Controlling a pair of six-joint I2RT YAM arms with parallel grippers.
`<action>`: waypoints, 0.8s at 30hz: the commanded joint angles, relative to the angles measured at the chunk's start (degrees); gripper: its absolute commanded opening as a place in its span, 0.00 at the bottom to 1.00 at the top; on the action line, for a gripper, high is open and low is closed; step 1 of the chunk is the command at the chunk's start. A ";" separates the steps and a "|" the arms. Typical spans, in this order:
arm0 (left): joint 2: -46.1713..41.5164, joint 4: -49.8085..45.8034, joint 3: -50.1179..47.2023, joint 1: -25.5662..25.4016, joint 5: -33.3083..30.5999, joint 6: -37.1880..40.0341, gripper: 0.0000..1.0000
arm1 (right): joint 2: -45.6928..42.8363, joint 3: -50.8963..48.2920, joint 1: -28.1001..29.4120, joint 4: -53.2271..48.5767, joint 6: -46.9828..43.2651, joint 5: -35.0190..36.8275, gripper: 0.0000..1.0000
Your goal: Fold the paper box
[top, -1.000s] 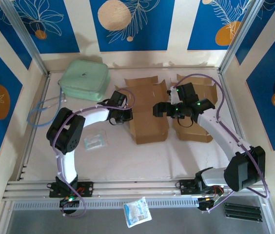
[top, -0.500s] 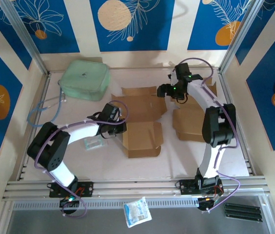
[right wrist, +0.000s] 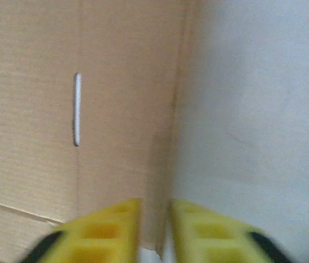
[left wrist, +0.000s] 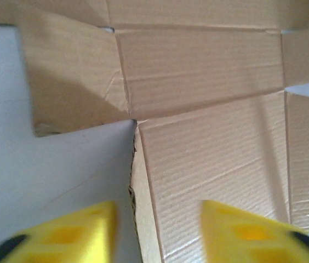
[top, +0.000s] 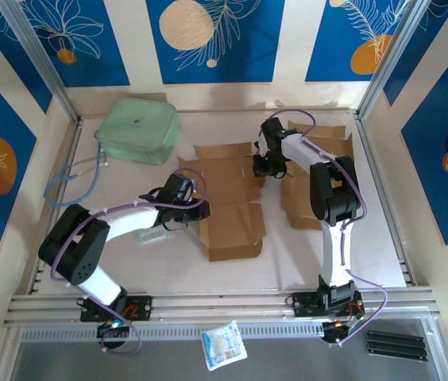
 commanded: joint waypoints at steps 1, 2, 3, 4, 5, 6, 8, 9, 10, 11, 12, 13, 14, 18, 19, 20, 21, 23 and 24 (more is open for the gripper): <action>-6.16 -7.03 5.41 0.13 -6.82 7.82 0.69 | -1.98 1.06 1.12 1.08 -6.63 3.30 0.00; -7.42 -10.10 7.85 0.58 -9.62 10.46 0.75 | -3.35 0.00 1.73 2.26 -9.28 3.46 0.00; -8.53 -13.37 10.57 1.18 -12.40 13.76 0.79 | -5.09 -1.55 2.59 4.09 -12.99 3.17 0.00; -9.17 -15.92 13.19 2.03 -14.88 17.31 0.81 | -6.89 -3.23 3.66 5.53 -16.60 2.50 0.00; -9.46 -18.10 15.55 2.78 -16.16 20.33 0.83 | -8.30 -4.33 4.54 6.48 -18.94 2.17 0.00; -9.37 -20.89 18.15 4.07 -16.97 24.19 0.84 | -9.72 -5.37 5.42 7.25 -21.25 2.25 0.00; -8.21 -26.80 23.41 7.82 -13.39 30.50 0.83 | -11.79 -6.79 6.42 7.62 -24.13 1.51 0.00; -7.07 -30.27 26.68 10.17 -9.71 32.88 0.83 | -12.99 -7.70 6.91 7.75 -26.36 0.77 0.00; -6.11 -33.21 29.45 12.11 -6.44 35.08 0.83 | -14.47 -9.59 7.29 8.76 -28.95 0.29 0.00; -5.28 -35.60 31.35 13.36 -4.17 37.02 0.83 | -15.87 -11.46 7.74 10.13 -31.00 0.13 0.00; -4.41 -38.21 33.72 14.49 -2.39 38.85 0.83 | -17.40 -13.63 8.08 11.84 -33.56 -0.09 0.00; -3.47 -40.28 35.37 15.29 -1.05 40.24 0.83 | -18.78 -15.34 8.35 13.12 -35.52 -0.43 0.00; -2.67 -42.01 36.59 15.87 -0.59 40.82 0.83 | -19.58 -16.32 8.48 13.78 -36.74 -0.91 0.00; 1.12 -47.46 39.25 16.92 -2.27 36.32 0.79 | -21.21 -17.66 9.31 15.07 -38.47 -0.56 0.00; 1.63 -47.82 38.76 16.89 -2.97 33.70 0.78 | -21.30 -17.64 9.44 15.27 -38.23 0.02 0.00; 1.57 -47.43 37.69 16.92 -2.84 31.36 0.78 | -21.36 -17.63 9.39 15.63 -38.05 0.26 0.00; 1.07 -46.10 35.75 16.92 -2.22 28.03 0.77 | -21.50 -17.91 9.56 16.27 -37.82 0.66 0.00; -0.70 -41.61 31.02 16.84 2.02 23.30 0.74 | -21.61 -18.31 9.72 17.32 -37.86 1.10 0.00; -1.58 -38.45 28.45 16.92 4.91 21.94 0.73 | -21.62 -18.48 9.77 17.60 -38.11 1.20 0.00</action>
